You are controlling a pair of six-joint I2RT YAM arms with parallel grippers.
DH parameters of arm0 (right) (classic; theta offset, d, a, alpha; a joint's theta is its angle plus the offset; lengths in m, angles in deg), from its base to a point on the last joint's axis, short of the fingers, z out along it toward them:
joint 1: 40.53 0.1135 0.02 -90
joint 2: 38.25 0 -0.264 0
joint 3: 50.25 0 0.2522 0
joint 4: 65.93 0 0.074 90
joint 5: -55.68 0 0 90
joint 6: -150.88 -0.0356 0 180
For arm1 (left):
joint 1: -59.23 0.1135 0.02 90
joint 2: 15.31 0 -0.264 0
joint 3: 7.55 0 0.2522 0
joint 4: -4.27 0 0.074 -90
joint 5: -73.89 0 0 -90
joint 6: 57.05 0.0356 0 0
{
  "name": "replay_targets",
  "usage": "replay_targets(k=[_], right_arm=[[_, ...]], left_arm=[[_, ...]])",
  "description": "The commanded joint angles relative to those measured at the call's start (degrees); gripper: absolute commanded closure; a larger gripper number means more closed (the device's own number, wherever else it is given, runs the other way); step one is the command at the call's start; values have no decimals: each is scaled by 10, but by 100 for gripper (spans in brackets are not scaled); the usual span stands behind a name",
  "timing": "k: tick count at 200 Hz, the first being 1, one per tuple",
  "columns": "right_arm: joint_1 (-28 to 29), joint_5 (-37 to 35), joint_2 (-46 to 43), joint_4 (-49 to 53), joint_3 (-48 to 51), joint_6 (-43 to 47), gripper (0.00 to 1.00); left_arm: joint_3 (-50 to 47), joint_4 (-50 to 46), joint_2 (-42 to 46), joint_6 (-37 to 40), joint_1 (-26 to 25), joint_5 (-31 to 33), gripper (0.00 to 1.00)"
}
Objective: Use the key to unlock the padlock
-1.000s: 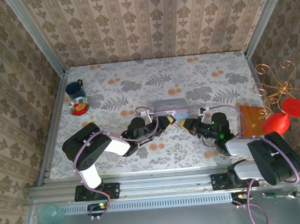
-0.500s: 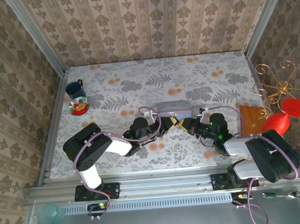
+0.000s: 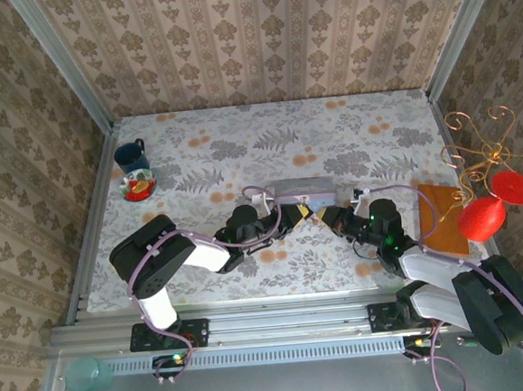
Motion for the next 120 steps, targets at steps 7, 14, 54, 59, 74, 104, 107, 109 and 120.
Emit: replay_targets(k=[7,14,54,59,74,104,107,109,120], right_arm=[[2,-7,2,26,1,20,93],[2,-2,6,15,3,16,89],[2,-4,-8,5,23,7,72],[2,-6,-15,14,24,10,70],[2,-11,-39,37,30,13,66],[3,0,-70,22,42,-3,59],[3,1,-71,22,42,-3,59],[3,2,-72,22,42,-4,59],[3,4,-76,22,41,-6,59]], left_arm=[[7,36,9,11,0,-14,98],[8,35,10,11,0,-14,98],[10,33,9,11,4,-13,98],[11,32,9,12,4,-13,98],[11,30,10,13,5,-13,98],[10,33,8,13,4,-14,98],[10,33,9,13,5,-14,98],[10,34,9,13,4,-14,98],[10,36,8,13,4,-14,98]])
